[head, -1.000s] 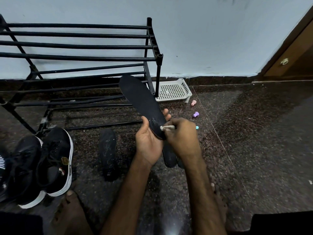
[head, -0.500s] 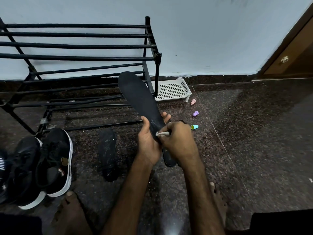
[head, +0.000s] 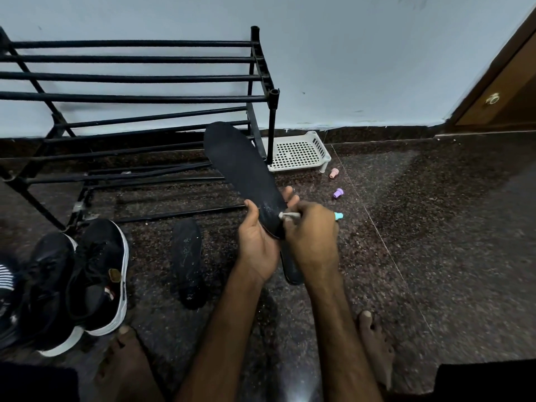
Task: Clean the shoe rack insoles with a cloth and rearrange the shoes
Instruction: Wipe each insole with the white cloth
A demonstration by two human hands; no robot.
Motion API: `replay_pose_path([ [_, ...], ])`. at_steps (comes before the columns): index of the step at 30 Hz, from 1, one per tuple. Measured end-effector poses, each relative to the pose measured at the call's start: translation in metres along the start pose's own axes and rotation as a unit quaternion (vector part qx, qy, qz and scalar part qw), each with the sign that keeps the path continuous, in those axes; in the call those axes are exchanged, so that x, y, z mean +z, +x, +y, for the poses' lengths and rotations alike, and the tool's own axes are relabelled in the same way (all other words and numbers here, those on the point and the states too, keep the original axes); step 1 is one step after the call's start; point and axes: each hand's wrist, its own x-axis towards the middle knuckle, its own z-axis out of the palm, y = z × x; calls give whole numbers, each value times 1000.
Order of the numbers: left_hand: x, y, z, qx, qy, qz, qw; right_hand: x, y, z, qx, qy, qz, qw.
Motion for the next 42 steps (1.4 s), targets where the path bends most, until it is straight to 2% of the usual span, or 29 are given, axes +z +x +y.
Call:
replay_pose_path([
  [2,1,0,-2,5,17,9,1000,-2,-2,3,5,-21,0,1000],
  [6,2,-2,-3,-13,14,16,1000,0,-5,-2,-25,35,-108,993],
  [11,4,1,2,12,15,13,1000,0,1,5,0,-11,8,1000],
  [16,3,0,1,-19,25,21,999,-2,-4,-1,-36,52,-119,991],
  [18,2,0,1,-29,21,5,999,1,-2,-3,-31,52,-73,995],
  [21,3,1,0,10,33,3,999,0,1,2,-12,-1,23,1000],
  [22,5,0,0,15,41,5,999,-1,1,4,-11,-8,16,1000],
  [26,5,-1,0,6,33,12,999,-2,-3,-1,-35,52,-103,993],
  [28,6,-2,2,5,20,9,1000,0,-2,-3,-29,76,-85,993],
  [31,8,-2,5,34,19,8,999,1,3,8,0,23,-10,1000],
  [32,10,-3,5,36,21,9,999,0,3,11,2,12,-11,1000],
  [35,8,-4,4,21,30,19,999,-4,-1,10,-23,45,-100,994],
  [37,8,-5,3,-12,36,15,999,-3,-3,3,-38,90,-125,987],
  [39,10,-6,3,-21,27,7,999,1,0,0,-37,107,-77,991],
  [42,10,-4,2,5,41,10,999,4,4,6,-22,56,11,998],
])
